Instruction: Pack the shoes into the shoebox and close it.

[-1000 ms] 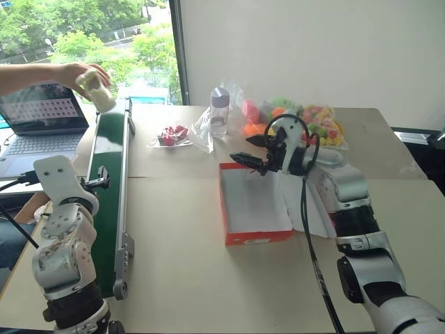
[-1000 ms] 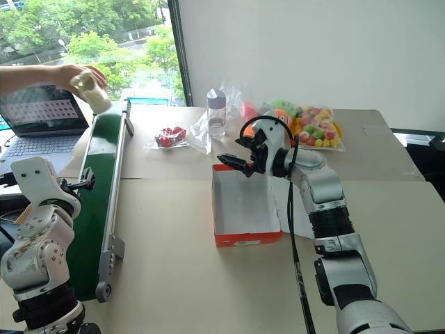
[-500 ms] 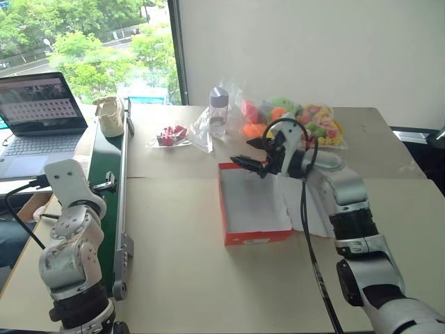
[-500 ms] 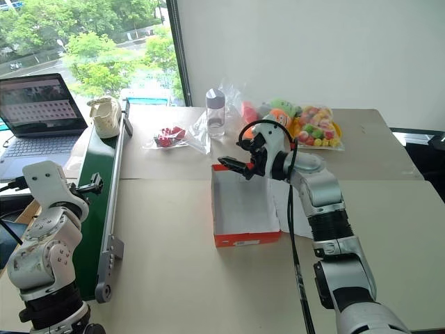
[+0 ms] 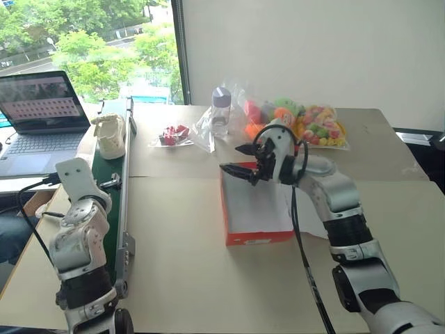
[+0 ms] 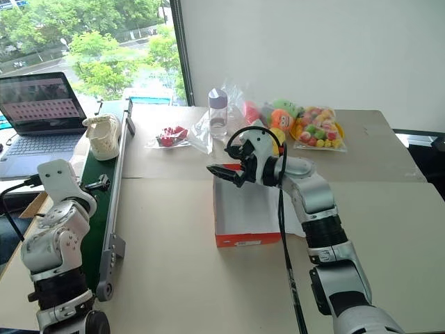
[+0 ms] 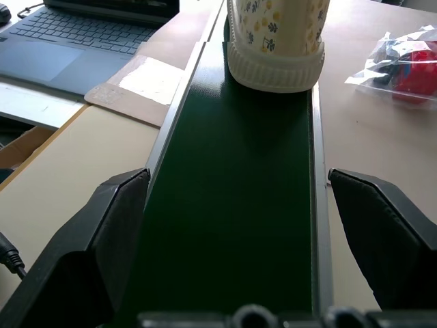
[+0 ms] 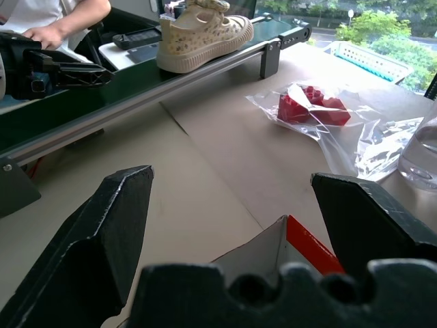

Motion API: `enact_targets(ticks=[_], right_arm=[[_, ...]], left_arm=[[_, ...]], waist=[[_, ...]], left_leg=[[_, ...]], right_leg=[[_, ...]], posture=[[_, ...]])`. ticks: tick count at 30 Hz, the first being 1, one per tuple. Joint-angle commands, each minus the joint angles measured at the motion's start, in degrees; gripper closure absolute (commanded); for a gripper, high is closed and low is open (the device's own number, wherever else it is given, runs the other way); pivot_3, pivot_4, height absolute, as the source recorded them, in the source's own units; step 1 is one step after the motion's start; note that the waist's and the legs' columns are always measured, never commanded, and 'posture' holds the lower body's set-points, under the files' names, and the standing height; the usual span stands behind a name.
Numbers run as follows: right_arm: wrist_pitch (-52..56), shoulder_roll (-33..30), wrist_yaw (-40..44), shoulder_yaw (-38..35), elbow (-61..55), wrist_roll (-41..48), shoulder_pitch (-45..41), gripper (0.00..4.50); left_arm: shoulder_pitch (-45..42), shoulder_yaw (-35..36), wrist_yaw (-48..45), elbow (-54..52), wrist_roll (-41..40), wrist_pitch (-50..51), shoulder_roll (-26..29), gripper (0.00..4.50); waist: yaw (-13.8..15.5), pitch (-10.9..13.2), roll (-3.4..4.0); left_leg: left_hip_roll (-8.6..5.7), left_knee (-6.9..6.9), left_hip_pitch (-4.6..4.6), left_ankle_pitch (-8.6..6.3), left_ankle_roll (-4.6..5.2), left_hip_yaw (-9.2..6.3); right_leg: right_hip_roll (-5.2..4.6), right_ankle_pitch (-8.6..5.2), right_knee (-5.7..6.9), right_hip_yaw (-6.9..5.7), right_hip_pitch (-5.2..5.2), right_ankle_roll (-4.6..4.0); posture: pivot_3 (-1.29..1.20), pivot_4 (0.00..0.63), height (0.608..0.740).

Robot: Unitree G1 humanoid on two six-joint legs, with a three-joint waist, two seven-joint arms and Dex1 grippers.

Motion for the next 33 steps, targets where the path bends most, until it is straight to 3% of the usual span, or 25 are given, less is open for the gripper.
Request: enact_targets(ticks=[1,15,20,22,27,33], right_arm=[[0.76,-0.84,-0.57,-1.69,-3.38,1.21,-0.23,0.08],[1.6,-1.76,-1.51,-1.66,-4.29,0.88,-0.18,0.08],[1.4,-2.24,-1.96,-1.75,-4.49,0.62,-0.47,0.0],[1.5,-2.39,-2.19,-1.91,-4.53,0.68,-0.69,0.0],[1.49,-2.62,-2.4,-1.74,-4.54,0.76,-0.85,0.0],[2.86,-0.34,-5.04,-4.54,-2.49,2.91,-2.66,0.0]], left_arm=[[-1.76,-1.23,-1.23,1.23,-0.14,-3.13,1.24,0.0],[-2.25,0.2,0.44,5.38,-1.22,-3.37,0.91,0.0],[-2.26,0.66,0.39,4.6,-2.69,-3.14,-0.12,1.33],[-2.5,0.79,0.64,4.54,-3.24,-2.98,-0.24,1.64],[-3.79,0.32,0.9,2.88,-3.71,-3.85,0.05,2.08],[-8.93,-4.51,-4.8,-2.92,-6.99,-9.17,0.19,2.08]], waist=[[-0.03,0.0,0.0],[-0.04,0.0,-0.01],[0.02,0.0,-0.01],[0.19,0.0,-0.01],[0.41,0.0,-0.01],[0.5,0.12,-0.27]], left_leg=[[0.0,0.0,-0.03,0.0,0.0,0.0],[0.0,0.01,-0.43,0.04,-0.02,0.0],[0.0,0.0,-0.39,0.04,-0.02,0.0],[0.0,0.01,-0.37,0.07,-0.07,-0.01],[0.0,0.02,-0.3,0.07,-0.09,-0.01],[0.0,0.02,-0.58,0.08,-0.08,-0.03]], right_leg=[[0.0,0.02,0.0,0.0,-0.03,-0.02],[0.01,0.28,0.01,0.0,-0.41,-0.13],[0.01,0.28,0.03,0.0,-0.4,-0.13],[0.01,0.26,0.05,-0.02,-0.38,-0.1],[-0.02,0.04,0.04,-0.03,-0.28,0.09],[0.0,0.32,0.01,-0.07,-0.49,-0.17]], posture=[[0.0,0.15,0.74],[0.0,0.15,0.74],[0.0,0.15,0.74],[0.0,0.15,0.74],[0.0,0.15,0.74],[0.0,0.15,0.74]])
